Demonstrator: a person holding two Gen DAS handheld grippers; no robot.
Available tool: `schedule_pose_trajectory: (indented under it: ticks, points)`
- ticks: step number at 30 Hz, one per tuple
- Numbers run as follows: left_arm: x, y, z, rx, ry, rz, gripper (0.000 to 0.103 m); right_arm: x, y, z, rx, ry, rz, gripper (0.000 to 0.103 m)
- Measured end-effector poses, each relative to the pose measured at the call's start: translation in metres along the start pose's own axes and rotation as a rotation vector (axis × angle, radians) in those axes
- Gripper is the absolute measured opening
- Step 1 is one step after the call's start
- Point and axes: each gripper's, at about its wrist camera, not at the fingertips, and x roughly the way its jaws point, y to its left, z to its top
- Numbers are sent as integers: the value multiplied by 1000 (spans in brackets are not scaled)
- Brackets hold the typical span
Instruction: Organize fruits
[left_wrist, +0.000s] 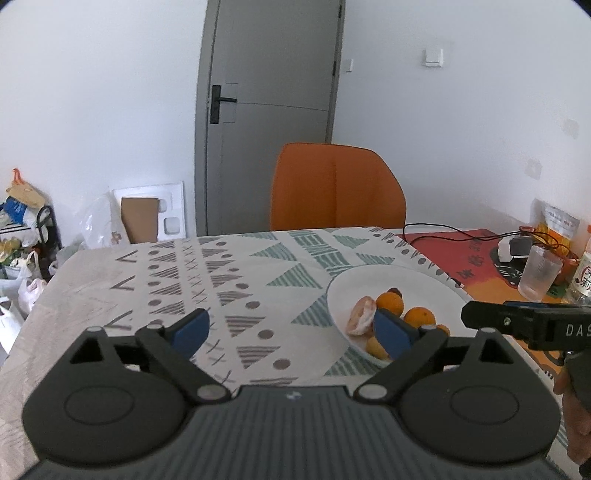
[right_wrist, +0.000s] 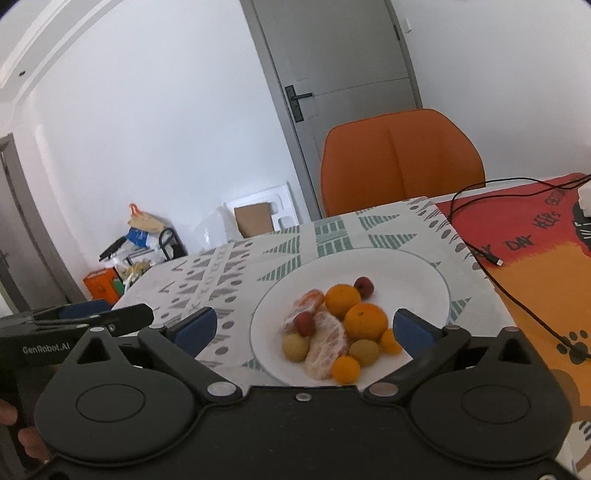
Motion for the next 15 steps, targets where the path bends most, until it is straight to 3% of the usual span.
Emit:
schedule_pose_trajectory:
  ticks: [8,10,15]
  points:
    - [-23,16,-8,-12,16,-6,95,-11,19,-8,-33,20,2,103]
    - [-29,19,-10,-18,16,-12,103,-14,23,-9,-28,26,2,103]
    - [-45,29,-13,-31,-2,-3,103,-23,37,-15,-70,33,-7,103]
